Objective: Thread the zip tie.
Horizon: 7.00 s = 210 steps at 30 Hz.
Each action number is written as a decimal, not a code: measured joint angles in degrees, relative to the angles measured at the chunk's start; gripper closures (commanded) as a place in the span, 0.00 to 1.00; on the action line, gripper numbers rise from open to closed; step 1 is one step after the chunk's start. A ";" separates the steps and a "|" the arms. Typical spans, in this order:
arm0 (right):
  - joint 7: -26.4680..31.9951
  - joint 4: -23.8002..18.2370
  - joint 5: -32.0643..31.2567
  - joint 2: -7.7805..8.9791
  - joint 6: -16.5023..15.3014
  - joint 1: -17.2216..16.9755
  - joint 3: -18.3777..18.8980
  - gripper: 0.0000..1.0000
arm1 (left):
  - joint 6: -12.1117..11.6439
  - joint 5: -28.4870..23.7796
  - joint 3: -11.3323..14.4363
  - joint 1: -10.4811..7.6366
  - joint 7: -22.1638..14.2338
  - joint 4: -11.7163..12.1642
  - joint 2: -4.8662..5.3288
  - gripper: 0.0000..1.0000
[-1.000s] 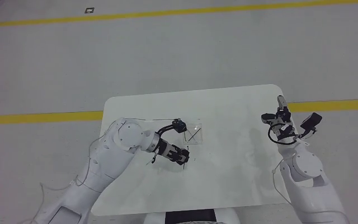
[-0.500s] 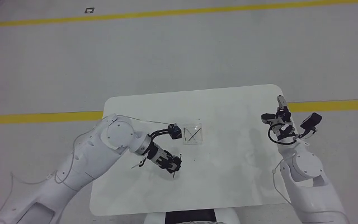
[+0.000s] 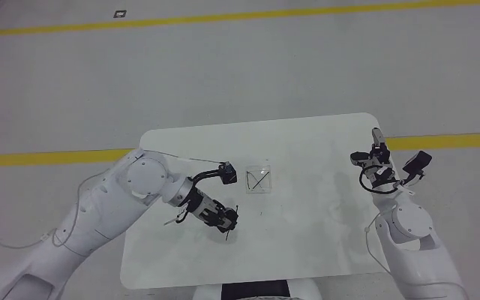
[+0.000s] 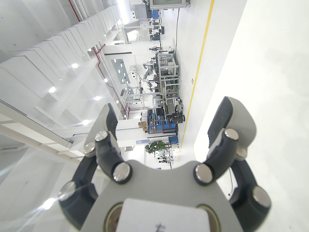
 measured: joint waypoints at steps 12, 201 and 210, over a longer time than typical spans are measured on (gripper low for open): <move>4.49 -3.16 -11.19 0.13 1.35 1.98 -3.42 0.00 | 0.00 0.00 0.03 -0.02 0.00 0.03 -0.01 1.00; 53.71 13.01 -16.06 0.32 -19.48 22.07 -32.48 0.85 | 0.00 5.15 3.16 -1.23 4.67 4.13 -2.24 1.00; 53.58 12.29 -16.71 0.46 -19.48 21.96 -32.78 0.84 | 0.00 5.15 3.16 -1.23 4.67 4.13 -2.24 1.00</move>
